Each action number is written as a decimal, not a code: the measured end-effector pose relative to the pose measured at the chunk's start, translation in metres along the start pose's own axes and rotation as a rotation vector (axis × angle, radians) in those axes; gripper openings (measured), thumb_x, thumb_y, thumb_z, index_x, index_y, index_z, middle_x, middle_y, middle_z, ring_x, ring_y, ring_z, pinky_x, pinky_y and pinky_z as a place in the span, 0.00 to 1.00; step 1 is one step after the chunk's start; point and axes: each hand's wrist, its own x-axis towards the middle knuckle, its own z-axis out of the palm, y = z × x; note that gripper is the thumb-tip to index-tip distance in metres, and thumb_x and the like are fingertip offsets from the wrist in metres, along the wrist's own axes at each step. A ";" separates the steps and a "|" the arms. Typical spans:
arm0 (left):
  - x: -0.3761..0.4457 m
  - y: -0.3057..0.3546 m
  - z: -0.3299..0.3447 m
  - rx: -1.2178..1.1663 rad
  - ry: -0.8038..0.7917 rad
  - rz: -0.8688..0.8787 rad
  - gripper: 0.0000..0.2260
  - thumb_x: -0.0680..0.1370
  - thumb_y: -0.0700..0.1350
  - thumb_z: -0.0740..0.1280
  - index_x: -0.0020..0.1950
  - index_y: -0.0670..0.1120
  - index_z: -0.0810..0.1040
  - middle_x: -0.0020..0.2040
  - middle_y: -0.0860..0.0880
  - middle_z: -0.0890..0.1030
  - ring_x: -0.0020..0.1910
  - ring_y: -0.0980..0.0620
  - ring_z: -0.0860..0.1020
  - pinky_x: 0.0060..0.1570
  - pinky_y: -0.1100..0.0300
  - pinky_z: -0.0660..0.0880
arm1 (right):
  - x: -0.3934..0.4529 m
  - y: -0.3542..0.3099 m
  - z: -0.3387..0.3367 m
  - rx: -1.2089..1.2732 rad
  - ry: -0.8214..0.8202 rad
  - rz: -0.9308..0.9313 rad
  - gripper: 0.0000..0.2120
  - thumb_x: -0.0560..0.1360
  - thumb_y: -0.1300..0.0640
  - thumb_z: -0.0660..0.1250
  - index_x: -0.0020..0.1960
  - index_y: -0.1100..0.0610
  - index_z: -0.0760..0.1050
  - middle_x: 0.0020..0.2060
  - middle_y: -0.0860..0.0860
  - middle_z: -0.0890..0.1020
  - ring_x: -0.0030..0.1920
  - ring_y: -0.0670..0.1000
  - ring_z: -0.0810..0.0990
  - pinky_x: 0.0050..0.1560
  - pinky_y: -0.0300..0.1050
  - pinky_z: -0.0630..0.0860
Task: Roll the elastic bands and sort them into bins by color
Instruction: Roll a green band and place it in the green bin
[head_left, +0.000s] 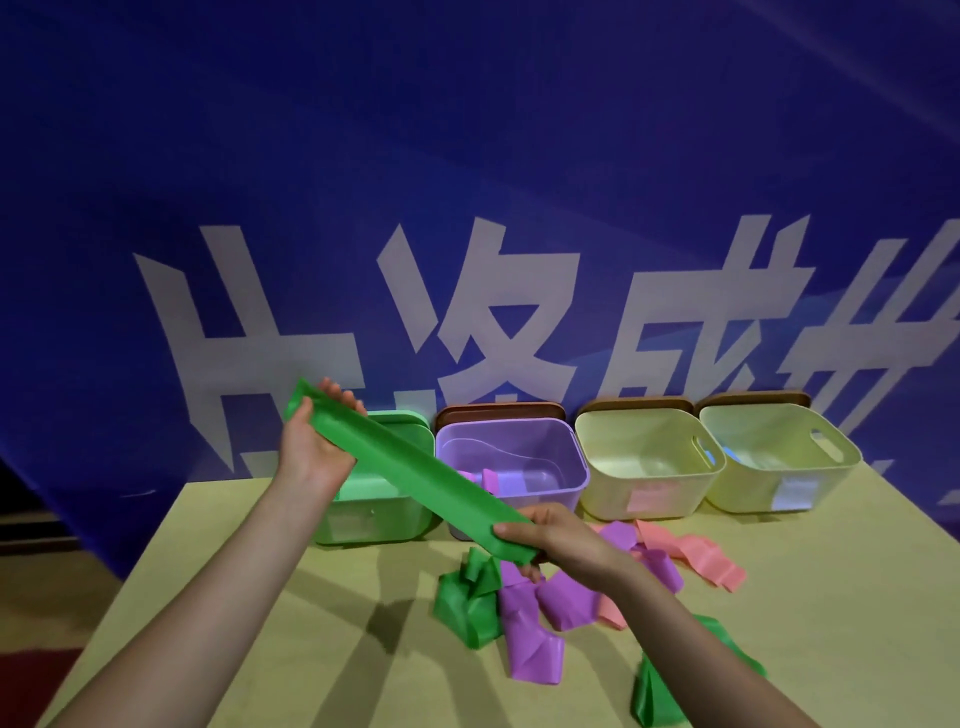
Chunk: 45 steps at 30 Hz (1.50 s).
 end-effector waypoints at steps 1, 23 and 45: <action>0.004 0.005 -0.001 -0.023 0.014 0.015 0.15 0.83 0.50 0.54 0.45 0.47 0.77 0.35 0.53 0.79 0.35 0.57 0.77 0.44 0.63 0.74 | 0.002 0.002 -0.003 0.007 0.003 0.002 0.10 0.77 0.61 0.66 0.37 0.59 0.75 0.23 0.49 0.76 0.21 0.45 0.72 0.26 0.35 0.70; -0.060 -0.079 0.007 0.782 -0.179 -0.085 0.19 0.83 0.51 0.53 0.47 0.40 0.77 0.31 0.43 0.77 0.27 0.49 0.73 0.35 0.55 0.70 | 0.030 -0.042 0.016 -0.171 0.374 -0.359 0.07 0.78 0.58 0.65 0.55 0.54 0.80 0.47 0.46 0.83 0.46 0.40 0.79 0.48 0.33 0.74; -0.078 -0.093 0.000 0.800 -0.196 -0.111 0.11 0.82 0.41 0.57 0.54 0.41 0.78 0.40 0.44 0.84 0.33 0.50 0.82 0.29 0.59 0.77 | 0.032 -0.036 0.002 -0.542 0.485 -0.807 0.10 0.72 0.69 0.67 0.49 0.58 0.82 0.39 0.50 0.80 0.40 0.43 0.76 0.42 0.37 0.73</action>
